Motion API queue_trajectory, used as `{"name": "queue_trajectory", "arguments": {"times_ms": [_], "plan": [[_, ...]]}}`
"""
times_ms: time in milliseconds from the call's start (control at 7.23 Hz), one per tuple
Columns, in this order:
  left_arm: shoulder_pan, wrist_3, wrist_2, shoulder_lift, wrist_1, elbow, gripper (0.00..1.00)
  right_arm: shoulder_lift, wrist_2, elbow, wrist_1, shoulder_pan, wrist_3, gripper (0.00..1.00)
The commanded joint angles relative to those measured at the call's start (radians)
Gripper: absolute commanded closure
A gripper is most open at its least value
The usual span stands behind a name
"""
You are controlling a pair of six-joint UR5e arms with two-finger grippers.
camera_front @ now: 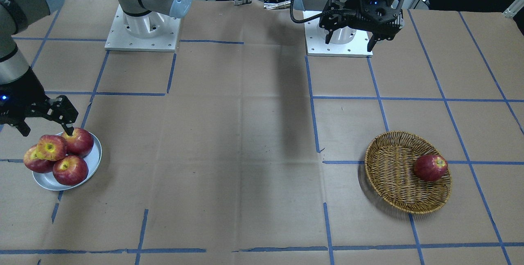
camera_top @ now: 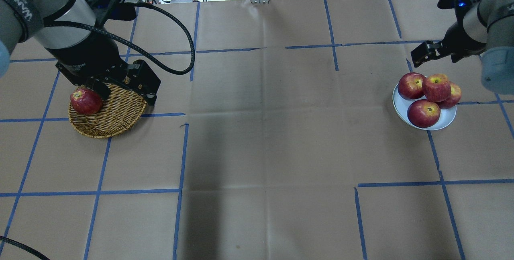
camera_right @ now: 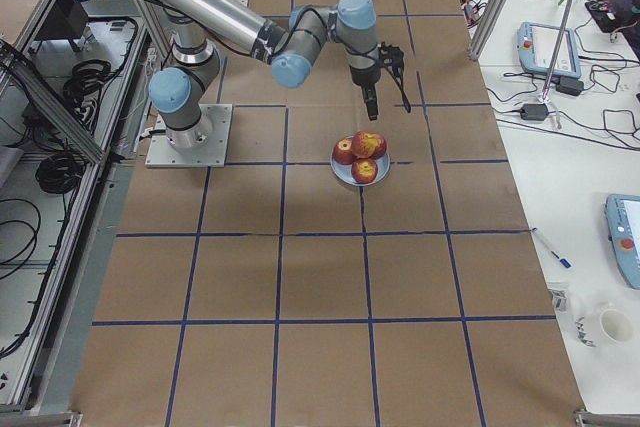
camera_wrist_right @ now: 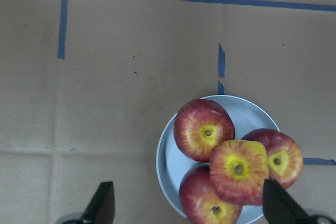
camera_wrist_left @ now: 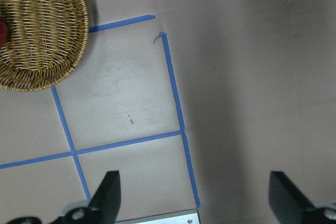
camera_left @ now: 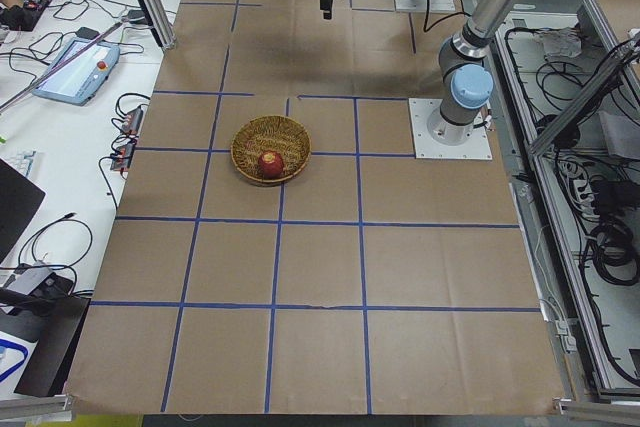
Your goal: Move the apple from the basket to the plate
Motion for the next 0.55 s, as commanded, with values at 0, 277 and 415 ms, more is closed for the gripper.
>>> {"name": "queue_trajectory", "arguments": {"times_ms": [0,277,415], "plan": [[-0.002,0.0,0.001,0.001,-0.001,0.0,0.01,-0.075,-0.027,-0.094,0.257,0.134,0.217,0.0],[-0.002,0.0,0.0,0.0,-0.002,0.0,0.01,-0.122,-0.102,-0.113,0.376,0.278,0.369,0.0],[-0.002,0.0,0.0,0.0,-0.002,-0.001,0.01,-0.138,-0.101,-0.115,0.412,0.294,0.377,0.0]]}}
